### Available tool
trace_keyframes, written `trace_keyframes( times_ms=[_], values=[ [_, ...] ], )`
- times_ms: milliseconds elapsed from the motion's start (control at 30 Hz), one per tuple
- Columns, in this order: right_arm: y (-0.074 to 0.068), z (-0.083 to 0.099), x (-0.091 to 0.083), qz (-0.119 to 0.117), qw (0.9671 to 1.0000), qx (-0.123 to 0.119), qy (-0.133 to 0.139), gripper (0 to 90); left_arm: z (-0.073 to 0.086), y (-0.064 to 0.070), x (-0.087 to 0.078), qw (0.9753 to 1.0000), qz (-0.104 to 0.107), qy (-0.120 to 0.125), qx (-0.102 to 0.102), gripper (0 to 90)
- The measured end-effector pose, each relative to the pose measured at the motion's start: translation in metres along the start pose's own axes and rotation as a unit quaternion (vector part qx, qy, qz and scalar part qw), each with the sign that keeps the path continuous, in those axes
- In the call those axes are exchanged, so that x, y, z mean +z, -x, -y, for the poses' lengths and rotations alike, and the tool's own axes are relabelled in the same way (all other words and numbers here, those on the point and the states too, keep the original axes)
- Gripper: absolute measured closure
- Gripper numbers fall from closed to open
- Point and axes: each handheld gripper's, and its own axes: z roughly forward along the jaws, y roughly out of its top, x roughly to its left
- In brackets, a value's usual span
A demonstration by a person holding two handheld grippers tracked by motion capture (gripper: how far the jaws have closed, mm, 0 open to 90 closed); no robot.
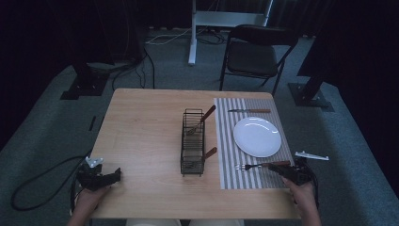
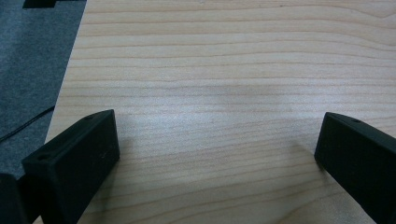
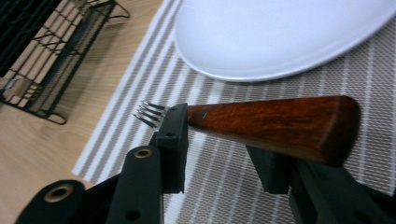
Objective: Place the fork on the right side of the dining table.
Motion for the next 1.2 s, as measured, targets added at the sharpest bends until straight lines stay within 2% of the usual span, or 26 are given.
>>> trace_keyframes(
  times_ms=[200, 300, 633, 800, 867, 933, 1000, 1100, 1200],
  values=[
    [0.012, 0.002, 0.005, 0.010, 0.9999, 0.006, -0.011, 52.0, 0.000, 0.000, 0.000, 1.0000, 0.000, 0.000, 0.000, 0.2],
    [0.019, 0.005, 0.007, 0.008, 0.9998, 0.012, -0.017, 50.4, 0.000, 0.000, 0.000, 1.0000, 0.000, 0.000, 0.000, 0.2],
    [0.026, 0.007, 0.007, 0.025, 0.9993, 0.016, -0.024, 47.6, 0.000, 0.000, 0.000, 1.0000, 0.000, 0.000, 0.000, 0.2],
    [0.016, 0.013, 0.009, 0.049, 0.9985, 0.007, -0.023, 39.2, 0.000, 0.000, 0.000, 1.0000, 0.000, 0.000, 0.000, 0.2],
    [0.011, 0.017, 0.009, 0.062, 0.9980, 0.003, -0.014, 36.1, 0.000, 0.000, 0.000, 1.0000, 0.000, 0.000, 0.000, 0.2],
    [0.006, 0.021, 0.011, 0.064, 0.9979, -0.002, -0.008, 29.0, 0.000, 0.000, 0.000, 1.0000, 0.000, 0.000, 0.000, 0.2],
    [0.000, 0.025, 0.013, 0.081, 0.9966, -0.011, 0.002, 25.3, 0.000, 0.000, 0.000, 1.0000, 0.000, 0.000, 0.000, 0.2],
    [-0.010, 0.033, 0.018, 0.110, 0.9935, -0.027, 0.015, 14.3, 0.000, 0.000, 0.000, 1.0000, 0.000, 0.000, 0.000, 0.2],
    [-0.020, 0.041, 0.022, 0.126, 0.9913, -0.028, 0.028, 13.5, 0.000, 0.000, 0.000, 1.0000, 0.000, 0.000, 0.000, 0.2]
  ],
)
